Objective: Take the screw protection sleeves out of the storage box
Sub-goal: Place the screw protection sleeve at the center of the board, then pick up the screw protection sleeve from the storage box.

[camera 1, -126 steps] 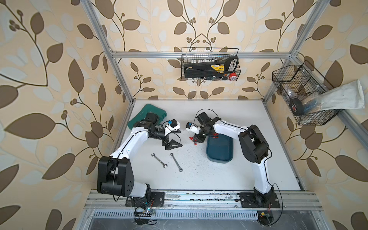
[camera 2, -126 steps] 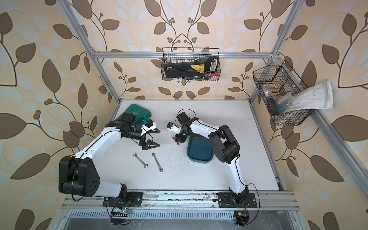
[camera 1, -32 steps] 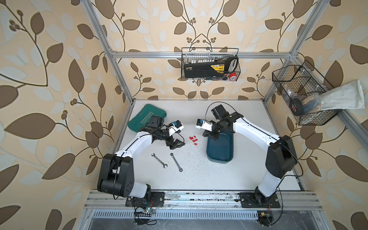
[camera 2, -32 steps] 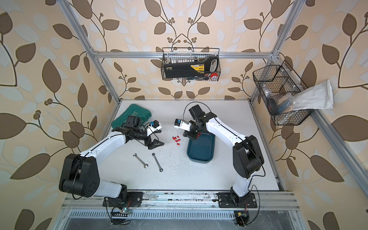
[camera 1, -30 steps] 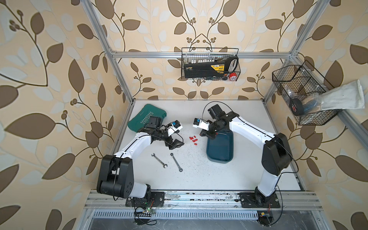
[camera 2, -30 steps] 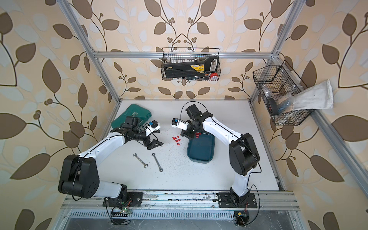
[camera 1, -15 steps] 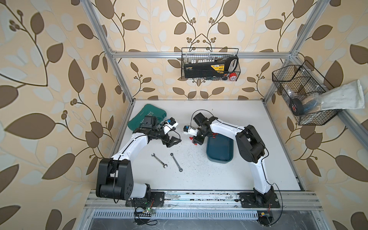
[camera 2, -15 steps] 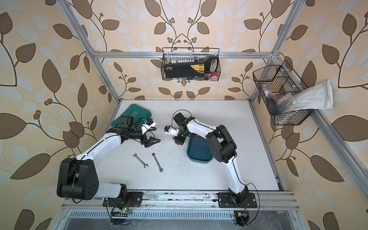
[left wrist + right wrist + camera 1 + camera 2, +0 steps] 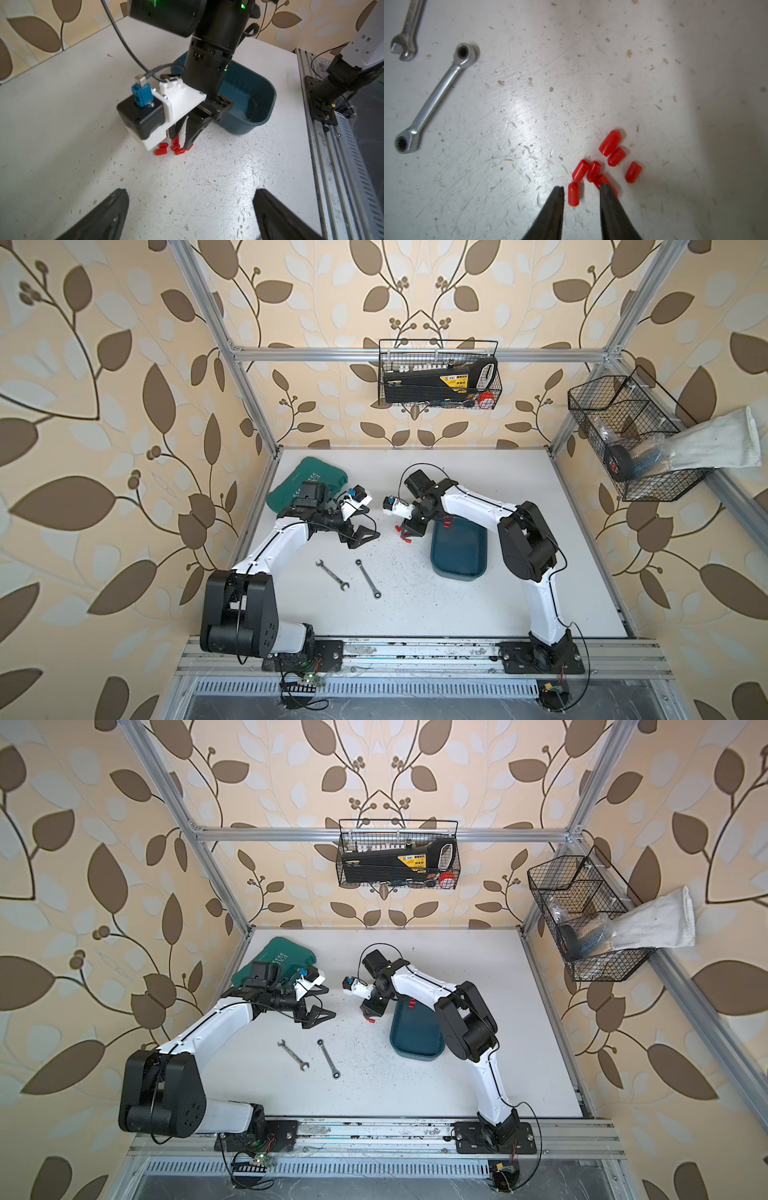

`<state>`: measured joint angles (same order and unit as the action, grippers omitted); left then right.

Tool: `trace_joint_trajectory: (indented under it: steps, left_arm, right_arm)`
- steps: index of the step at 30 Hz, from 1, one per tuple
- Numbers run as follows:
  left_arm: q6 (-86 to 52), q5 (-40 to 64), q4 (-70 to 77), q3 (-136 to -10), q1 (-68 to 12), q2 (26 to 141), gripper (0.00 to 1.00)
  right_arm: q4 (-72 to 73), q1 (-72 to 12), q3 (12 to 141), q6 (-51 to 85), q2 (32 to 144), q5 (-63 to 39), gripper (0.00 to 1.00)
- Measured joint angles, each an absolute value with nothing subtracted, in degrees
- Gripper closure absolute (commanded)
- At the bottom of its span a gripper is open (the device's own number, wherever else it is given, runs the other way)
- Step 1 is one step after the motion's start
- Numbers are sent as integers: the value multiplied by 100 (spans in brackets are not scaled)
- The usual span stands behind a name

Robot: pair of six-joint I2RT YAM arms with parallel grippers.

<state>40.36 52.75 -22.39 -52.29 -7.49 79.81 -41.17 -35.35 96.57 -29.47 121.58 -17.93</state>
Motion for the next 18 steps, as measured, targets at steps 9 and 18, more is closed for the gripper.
trace_joint_trajectory:
  steps: [9,18]
  left_arm:
    - [3977,5188,-2294,-5612,-1214,8086,3]
    - [3911,4882,-2073,-5898,-2174,8499,1]
  right_arm:
    - [-4200,-2644,8611,-3310,10250,-2320,56]
    - [-3293,-1876,6928,-3308,9448,-1470,55]
